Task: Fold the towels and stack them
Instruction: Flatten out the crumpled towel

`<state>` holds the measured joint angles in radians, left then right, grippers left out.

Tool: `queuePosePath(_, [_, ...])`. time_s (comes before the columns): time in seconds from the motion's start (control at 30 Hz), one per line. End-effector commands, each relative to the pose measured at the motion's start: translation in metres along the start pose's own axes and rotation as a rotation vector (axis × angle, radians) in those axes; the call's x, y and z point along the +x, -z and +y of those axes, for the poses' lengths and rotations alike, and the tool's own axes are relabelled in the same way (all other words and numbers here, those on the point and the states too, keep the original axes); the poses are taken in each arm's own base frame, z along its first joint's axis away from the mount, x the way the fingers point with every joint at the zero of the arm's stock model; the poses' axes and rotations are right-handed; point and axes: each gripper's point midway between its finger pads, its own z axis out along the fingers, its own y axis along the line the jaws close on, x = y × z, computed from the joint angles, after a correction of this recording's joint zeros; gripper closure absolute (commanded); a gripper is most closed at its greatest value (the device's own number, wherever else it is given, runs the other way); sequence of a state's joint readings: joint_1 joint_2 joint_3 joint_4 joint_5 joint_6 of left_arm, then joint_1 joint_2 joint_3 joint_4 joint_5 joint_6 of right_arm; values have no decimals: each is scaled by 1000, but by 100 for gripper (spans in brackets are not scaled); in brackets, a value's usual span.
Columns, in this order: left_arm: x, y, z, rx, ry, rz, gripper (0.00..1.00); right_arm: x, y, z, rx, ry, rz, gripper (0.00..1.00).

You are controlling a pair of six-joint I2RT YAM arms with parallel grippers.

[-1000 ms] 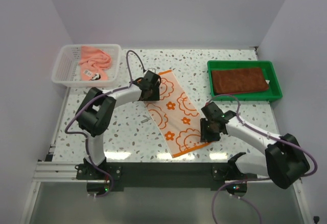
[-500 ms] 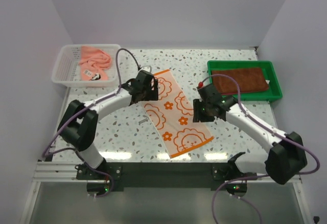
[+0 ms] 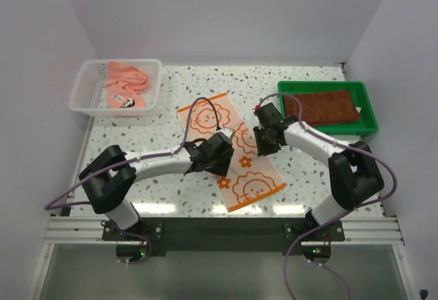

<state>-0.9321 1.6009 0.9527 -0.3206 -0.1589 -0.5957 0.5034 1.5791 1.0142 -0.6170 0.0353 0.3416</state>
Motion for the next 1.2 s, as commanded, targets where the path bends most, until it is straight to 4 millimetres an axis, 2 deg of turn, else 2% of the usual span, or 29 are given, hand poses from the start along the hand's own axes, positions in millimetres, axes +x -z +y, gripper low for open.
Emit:
queuePosePath(0.0, [14, -8, -8, 4, -6, 33, 44, -17, -5, 9, -34, 27, -38, 73])
queuePosePath(0.17, [44, -9, -8, -20, -67, 140, 45, 17, -16, 5, -33, 1, 85, 73])
queuePosePath(0.3, [64, -2, 3, -47, -79, 212, 47, 56, -16, 4, -43, -70, 192, 73])
queuePosePath(0.43, [83, 6, 11, -56, -94, 288, 48, 97, -16, -9, -7, -102, 272, 73])
queuePosePath(0.5, [94, 12, 15, -49, -97, 319, 49, 110, -16, -11, -2, -120, 302, 72])
queuePosePath(0.53, [97, 15, 17, -50, -99, 329, 49, 124, -15, -10, -16, -130, 330, 72])
queuePosePath(0.6, [106, 24, 22, -46, -99, 352, 48, 138, -11, -5, -31, -145, 356, 71])
queuePosePath(0.63, [108, 27, 23, -43, -101, 356, 47, 152, -8, -4, -29, -144, 380, 71])
queuePosePath(0.67, [112, 30, 26, -40, -99, 362, 45, 155, -3, 2, -38, -164, 369, 70])
queuePosePath(0.73, [110, 40, 22, -5, -89, 344, 41, 175, 4, 13, -40, -121, 389, 69])
queuePosePath(0.8, [100, 51, 21, 10, -69, 291, 37, 184, 13, 27, -53, -100, 371, 68])
queuePosePath(0.83, [94, 55, 19, 10, -43, 264, 36, 183, 16, 32, -65, -94, 360, 68])
queuePosePath(0.9, [71, 67, 16, 25, -17, 168, 29, 175, 24, 34, -75, -72, 325, 66])
queuePosePath(0.97, [45, 76, 18, 25, 25, 96, 25, 145, 38, 44, -93, -30, 246, 63])
queuePosePath(1.0, [32, 82, 21, 22, 38, 58, 22, 133, 41, 36, -46, 31, 208, 58])
queuePosePath(1.03, [18, 82, 35, 0, 55, 25, 20, 104, 53, 48, -72, 59, 144, 55])
queuePosePath(1.07, [5, 84, 42, -11, 68, -5, 18, 89, 58, 47, -68, 124, 109, 51])
queuePosePath(1.1, [-5, 84, 50, -22, 80, -24, 10, 77, 58, 45, -45, 157, 99, 46])
queuePosePath(1.13, [-19, 83, 71, -57, 79, -49, 8, 49, 66, 50, -44, 180, 31, 44])
queuePosePath(1.17, [-35, 85, 76, -67, 73, -83, 6, 35, 67, 49, -36, 209, 10, 43])
